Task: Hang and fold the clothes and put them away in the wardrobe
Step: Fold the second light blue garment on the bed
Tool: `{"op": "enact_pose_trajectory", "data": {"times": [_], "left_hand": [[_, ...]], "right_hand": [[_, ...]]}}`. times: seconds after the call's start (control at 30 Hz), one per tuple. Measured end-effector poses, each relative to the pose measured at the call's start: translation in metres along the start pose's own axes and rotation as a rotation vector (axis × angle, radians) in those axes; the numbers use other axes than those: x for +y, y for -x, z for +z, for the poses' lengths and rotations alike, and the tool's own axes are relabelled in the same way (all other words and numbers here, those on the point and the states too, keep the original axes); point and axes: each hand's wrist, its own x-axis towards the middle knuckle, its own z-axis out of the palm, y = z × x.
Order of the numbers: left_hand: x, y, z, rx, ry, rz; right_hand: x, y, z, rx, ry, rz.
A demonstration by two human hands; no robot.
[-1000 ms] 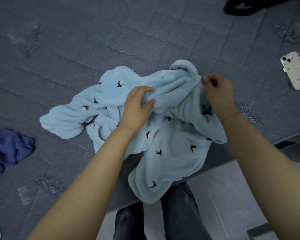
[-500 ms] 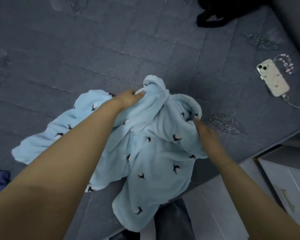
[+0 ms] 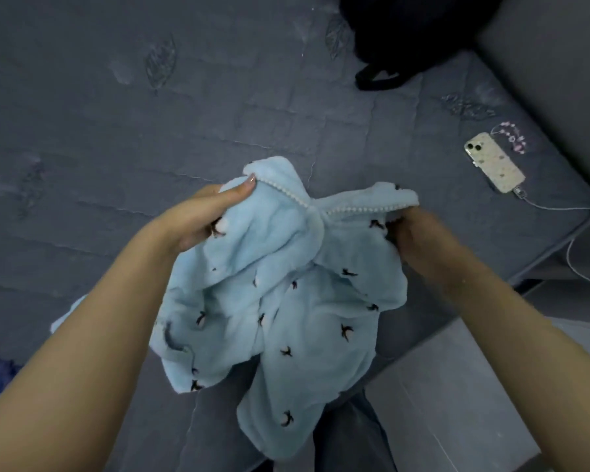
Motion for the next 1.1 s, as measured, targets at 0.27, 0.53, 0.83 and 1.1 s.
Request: {"op": "enact_pose_trajectory", "data": {"times": [0.27,0.53,0.83,1.1], "left_hand": [[0.104,0.155,0.008,0.020,0.318,0.258],[0.194,0.312,0.001,0.063,0.290,0.391],[0.286,0.412,0.024,0.507,-0.751,1.101],[0.290,0.374,0.097,0.206,-0.608,0.900]], "right_hand": [[-0.098,0.139,0.083,-0.366,0.053,0.143],[-0.126,0.295,0.157,-0.382,0.271,-0.051],[-0.297,0.454,0.130,-0.091,0.542,-0.614],[-0.379,0.524,0.139,-0.061,0.303,-0.839]]}}
